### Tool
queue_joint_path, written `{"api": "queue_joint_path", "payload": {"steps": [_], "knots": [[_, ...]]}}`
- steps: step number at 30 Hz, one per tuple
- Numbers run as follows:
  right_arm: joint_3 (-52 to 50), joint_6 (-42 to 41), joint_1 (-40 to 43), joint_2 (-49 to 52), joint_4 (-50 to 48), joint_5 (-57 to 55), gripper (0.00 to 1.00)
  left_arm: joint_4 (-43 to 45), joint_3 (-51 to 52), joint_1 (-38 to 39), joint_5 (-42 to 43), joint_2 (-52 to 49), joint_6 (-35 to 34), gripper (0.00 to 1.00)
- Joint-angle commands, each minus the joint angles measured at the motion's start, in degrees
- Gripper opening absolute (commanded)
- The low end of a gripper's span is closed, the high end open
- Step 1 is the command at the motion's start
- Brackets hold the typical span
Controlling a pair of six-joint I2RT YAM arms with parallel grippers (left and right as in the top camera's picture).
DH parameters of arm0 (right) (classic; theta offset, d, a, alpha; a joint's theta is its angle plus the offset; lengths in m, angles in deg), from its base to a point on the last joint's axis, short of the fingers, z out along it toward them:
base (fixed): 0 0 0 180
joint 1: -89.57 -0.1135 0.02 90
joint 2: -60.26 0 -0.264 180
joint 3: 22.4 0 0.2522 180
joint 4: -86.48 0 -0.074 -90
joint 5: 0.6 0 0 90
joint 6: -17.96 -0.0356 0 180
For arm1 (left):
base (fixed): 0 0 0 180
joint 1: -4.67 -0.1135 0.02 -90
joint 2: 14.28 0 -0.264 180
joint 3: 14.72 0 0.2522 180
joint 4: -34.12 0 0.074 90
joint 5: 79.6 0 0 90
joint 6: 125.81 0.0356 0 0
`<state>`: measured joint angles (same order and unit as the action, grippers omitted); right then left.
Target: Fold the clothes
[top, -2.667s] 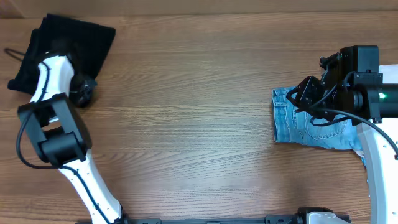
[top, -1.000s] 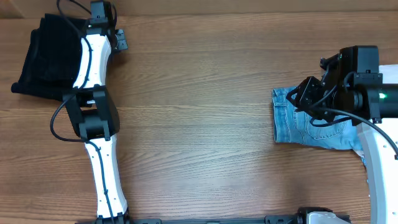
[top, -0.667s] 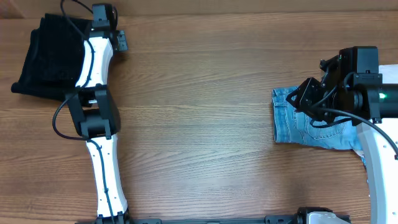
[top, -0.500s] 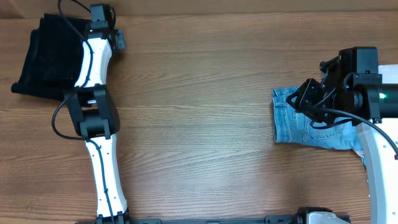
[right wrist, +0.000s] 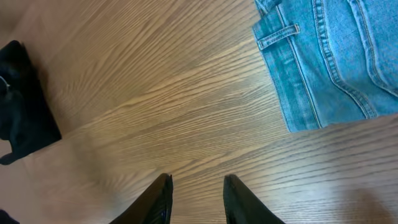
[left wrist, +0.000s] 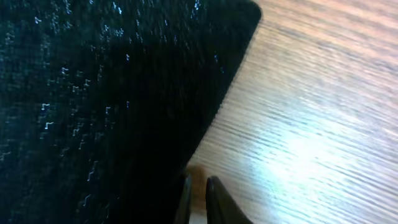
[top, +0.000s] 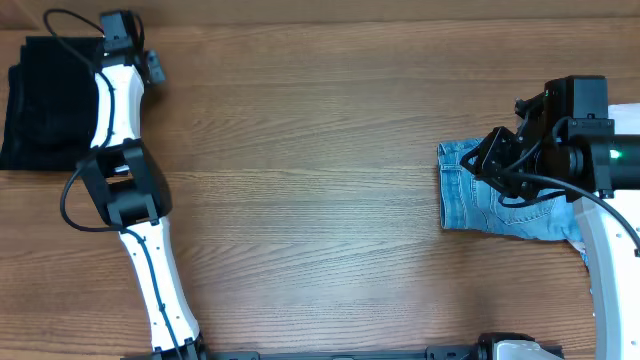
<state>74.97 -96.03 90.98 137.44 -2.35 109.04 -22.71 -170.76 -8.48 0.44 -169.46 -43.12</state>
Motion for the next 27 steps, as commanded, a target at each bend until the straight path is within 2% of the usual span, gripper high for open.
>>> {"api": "queue_joint_path", "payload": {"steps": [1, 3, 5, 7, 11, 14, 18, 21, 22, 24, 26, 27], "knots": [[0.02, -0.24, 0.22, -0.61, -0.81, -0.09, 0.31, -7.93, -13.84, -0.07, 6.49, 0.24, -1.18, 0.04], [0.02, -0.2, 0.22, -0.61, -1.22, -0.09, 0.31, -15.87, -22.73, -0.07, 10.03, 2.27, -1.97, 0.04], [0.04, 0.0, 0.22, -0.61, -1.66, -0.09, 0.31, -27.19, -32.11, -0.07, 9.25, 5.62, -3.56, 0.04], [0.04, 0.0, 0.22, -0.61, -2.23, -0.07, 0.31, -38.49, -37.59, -0.52, 6.82, 9.49, -8.7, 0.04], [0.04, 0.0, 0.22, -0.63, -1.14, -0.02, 0.31, -52.09, -37.77, -2.08, 5.66, 16.17, -10.8, 0.04], [0.02, 0.0, 0.22, -0.63, 0.11, -0.04, 0.3, -53.75, -37.42, -4.0, 5.42, 16.87, -14.01, 0.04], [0.04, 0.02, 0.22, -0.63, 1.57, -0.07, 0.29, -53.75, -28.2, -6.88, 5.95, 18.86, -16.2, 0.04], [0.04, 0.44, 0.22, -0.63, 0.9, -0.35, 0.28, -53.75, -12.2, -11.37, 1.95, 22.69, -25.73, 0.04], [0.02, 0.44, 0.22, -0.63, 0.44, -0.79, 0.29, -53.75, -9.18, -12.83, 1.9, 22.99, -28.59, 0.04], [0.02, 0.42, 0.22, -0.63, -0.57, -0.92, 0.29, -53.75, -2.34, -17.33, 1.68, 22.97, -39.1, 0.04], [0.04, 0.42, 0.22, -0.63, -0.57, -0.92, 0.29, -53.09, 2.64, -20.46, 0.33, 22.82, -46.12, 0.04], [0.04, 0.42, 0.22, -0.63, -0.63, -0.92, 0.29, -51.8, 4.74, -21.4, 0.37, 22.75, -46.8, 0.04]]}}
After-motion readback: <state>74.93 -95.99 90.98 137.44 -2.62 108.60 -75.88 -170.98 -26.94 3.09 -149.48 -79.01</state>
